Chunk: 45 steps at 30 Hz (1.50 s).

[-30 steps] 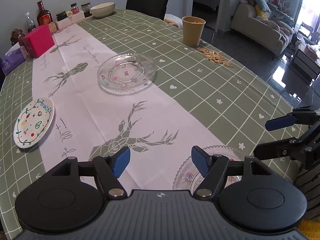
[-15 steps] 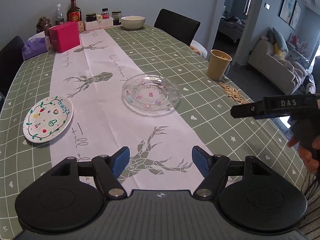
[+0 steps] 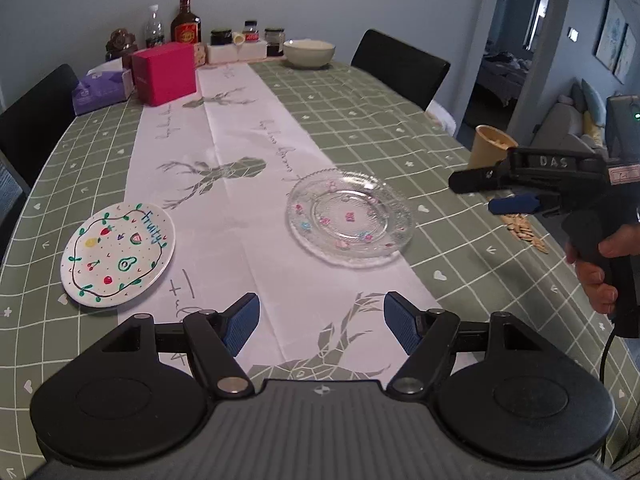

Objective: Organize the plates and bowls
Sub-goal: 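Move the right tool back toward the stacked glass plates, then close the right tool on the rim of the stacked clear glass plates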

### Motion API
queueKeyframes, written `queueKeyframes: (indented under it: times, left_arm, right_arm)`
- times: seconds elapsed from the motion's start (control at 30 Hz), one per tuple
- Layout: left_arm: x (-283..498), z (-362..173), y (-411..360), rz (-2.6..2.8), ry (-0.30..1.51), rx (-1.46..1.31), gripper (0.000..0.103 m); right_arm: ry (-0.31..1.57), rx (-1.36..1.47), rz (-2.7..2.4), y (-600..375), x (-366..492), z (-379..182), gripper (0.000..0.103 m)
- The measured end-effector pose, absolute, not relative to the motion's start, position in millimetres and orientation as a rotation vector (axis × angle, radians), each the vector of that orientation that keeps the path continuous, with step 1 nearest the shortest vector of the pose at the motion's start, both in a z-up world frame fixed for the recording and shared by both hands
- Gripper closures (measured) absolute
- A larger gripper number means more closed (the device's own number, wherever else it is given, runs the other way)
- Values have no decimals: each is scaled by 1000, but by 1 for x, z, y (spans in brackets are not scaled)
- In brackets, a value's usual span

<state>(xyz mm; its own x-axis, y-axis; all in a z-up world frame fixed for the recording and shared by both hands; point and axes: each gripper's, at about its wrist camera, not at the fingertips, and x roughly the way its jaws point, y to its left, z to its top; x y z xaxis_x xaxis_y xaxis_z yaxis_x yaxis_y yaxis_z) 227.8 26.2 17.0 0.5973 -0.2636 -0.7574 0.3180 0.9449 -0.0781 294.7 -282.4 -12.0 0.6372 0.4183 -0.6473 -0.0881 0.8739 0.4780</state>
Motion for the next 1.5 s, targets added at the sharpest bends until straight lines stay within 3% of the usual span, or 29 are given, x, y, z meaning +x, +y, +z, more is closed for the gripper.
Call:
queueKeyframes:
  times: [0.13,0.7,0.83,0.97,1.13,1.5]
  left_arm:
    - [265,8,32,-259,1000,-43,24]
    - [338,-23,27,-137,918,-353,23]
    - [348,-36,18,-146,950,-346,24]
    - [352,-46,20,-171,935,-405,24]
    - [360,-57,24,-174,951,-470,24]
    - [361,-61,21,-173,890,-452,29]
  right_arm:
    - [828,512,315,-288,320,-25,11]
    - [874,722,349,-297,360,-69,27]
    - [916,769,353,-305,363,-75,40]
    - [917,872,362,-316,366,-91,40]
    - [923,977,362,-321,369,-110,72]
    - [954,946,411,-316,374,-112,74]
